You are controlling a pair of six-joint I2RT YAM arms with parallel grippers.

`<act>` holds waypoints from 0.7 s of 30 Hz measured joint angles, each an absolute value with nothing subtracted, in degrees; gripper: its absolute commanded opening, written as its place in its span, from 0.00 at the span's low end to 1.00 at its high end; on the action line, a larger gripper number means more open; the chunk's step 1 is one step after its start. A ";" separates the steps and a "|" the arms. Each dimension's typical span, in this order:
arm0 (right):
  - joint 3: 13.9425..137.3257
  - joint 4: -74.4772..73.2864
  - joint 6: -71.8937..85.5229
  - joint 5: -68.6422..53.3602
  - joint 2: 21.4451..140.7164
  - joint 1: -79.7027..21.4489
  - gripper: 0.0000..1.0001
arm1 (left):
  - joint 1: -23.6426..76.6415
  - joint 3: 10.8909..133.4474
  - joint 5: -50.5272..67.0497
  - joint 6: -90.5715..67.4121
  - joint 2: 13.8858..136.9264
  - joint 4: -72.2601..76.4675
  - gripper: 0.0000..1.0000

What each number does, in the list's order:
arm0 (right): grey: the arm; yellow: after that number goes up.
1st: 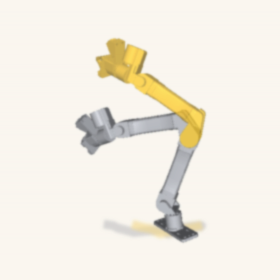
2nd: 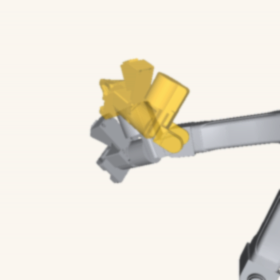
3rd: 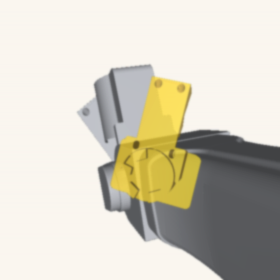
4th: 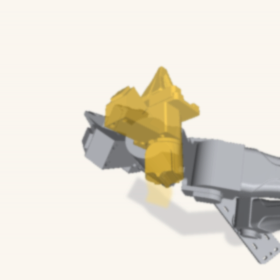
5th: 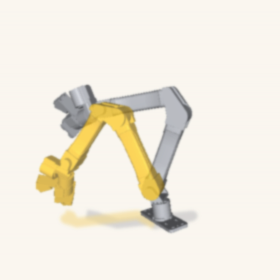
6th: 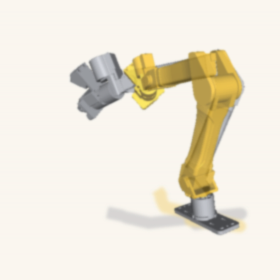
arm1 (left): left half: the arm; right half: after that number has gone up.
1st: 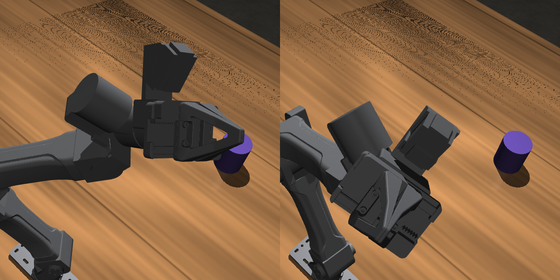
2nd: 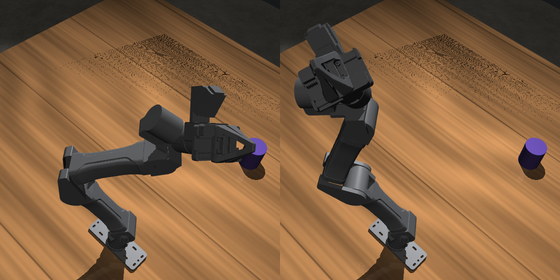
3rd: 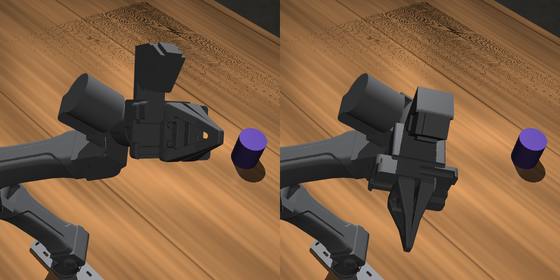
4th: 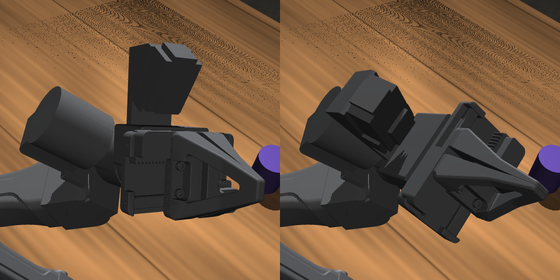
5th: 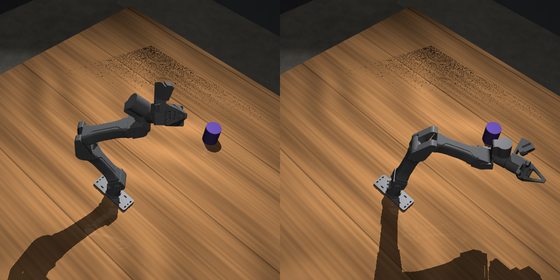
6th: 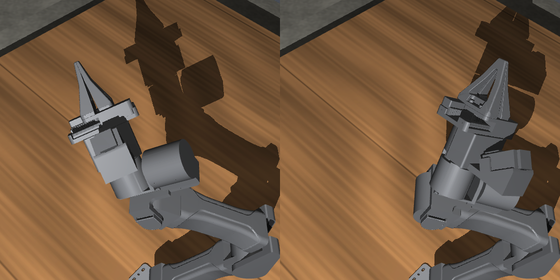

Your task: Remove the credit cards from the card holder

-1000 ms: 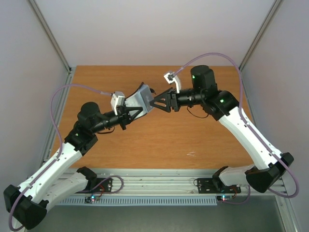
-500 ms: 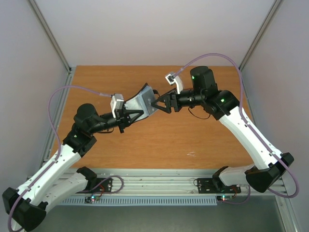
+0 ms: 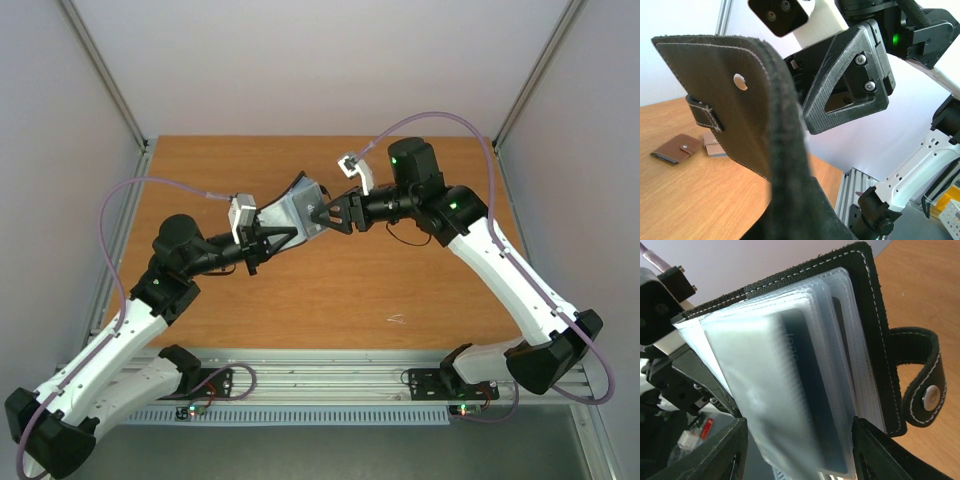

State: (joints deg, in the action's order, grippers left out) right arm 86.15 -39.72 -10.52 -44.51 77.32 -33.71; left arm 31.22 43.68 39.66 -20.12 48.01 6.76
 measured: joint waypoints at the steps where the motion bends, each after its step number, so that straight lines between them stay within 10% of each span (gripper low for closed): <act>1: 85.95 -39.51 -10.31 -44.80 77.28 -33.71 0.50 | 31.22 43.64 39.33 -20.12 47.99 6.76 0.00; 11: 84.88 -37.15 -8.56 -47.03 77.06 -33.93 0.37 | 31.20 42.94 36.64 -20.01 47.94 6.68 0.00; 21: 84.90 -34.68 -8.73 -52.49 77.06 -37.41 0.56 | 31.22 42.50 36.56 -19.38 47.99 6.44 0.00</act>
State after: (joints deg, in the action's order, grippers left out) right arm 84.90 -34.68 -8.73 -52.49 77.06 -37.41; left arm 31.22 42.50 36.56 -19.38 47.99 6.44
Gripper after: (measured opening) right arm 0.554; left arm 0.029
